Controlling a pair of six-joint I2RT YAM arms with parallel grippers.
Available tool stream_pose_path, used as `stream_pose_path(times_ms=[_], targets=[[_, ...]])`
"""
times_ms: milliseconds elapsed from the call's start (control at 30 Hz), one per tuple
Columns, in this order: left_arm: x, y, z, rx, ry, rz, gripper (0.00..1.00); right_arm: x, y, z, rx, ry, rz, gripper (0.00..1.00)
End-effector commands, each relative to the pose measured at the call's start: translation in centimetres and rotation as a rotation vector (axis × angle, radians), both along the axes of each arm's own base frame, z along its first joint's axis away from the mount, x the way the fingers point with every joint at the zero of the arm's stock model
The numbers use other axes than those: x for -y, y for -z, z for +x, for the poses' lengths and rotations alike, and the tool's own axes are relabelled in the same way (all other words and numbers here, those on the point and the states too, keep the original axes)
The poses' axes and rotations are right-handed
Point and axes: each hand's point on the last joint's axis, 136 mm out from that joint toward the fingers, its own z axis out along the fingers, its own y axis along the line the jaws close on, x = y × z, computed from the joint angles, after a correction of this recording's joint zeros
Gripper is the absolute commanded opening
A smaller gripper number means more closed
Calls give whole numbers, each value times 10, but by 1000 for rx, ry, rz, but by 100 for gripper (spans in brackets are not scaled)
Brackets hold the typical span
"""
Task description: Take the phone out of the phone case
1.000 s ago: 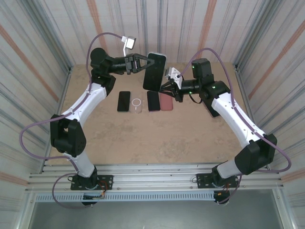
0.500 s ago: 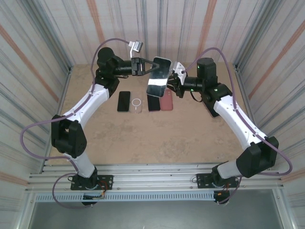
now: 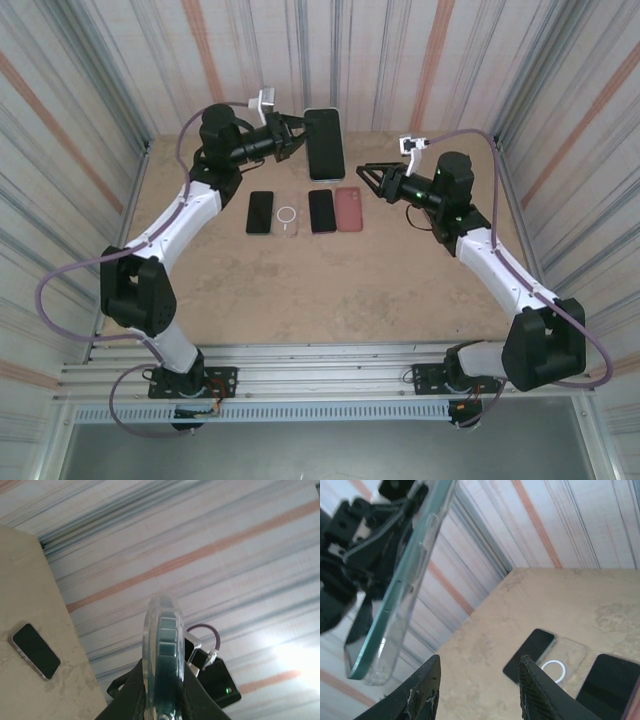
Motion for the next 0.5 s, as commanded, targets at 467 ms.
stream_pose_path(times_ms=[467], targets=[[-14,-22,9,-36,-121,-136,0,-27,-21,-7,-127,-24,243,42]])
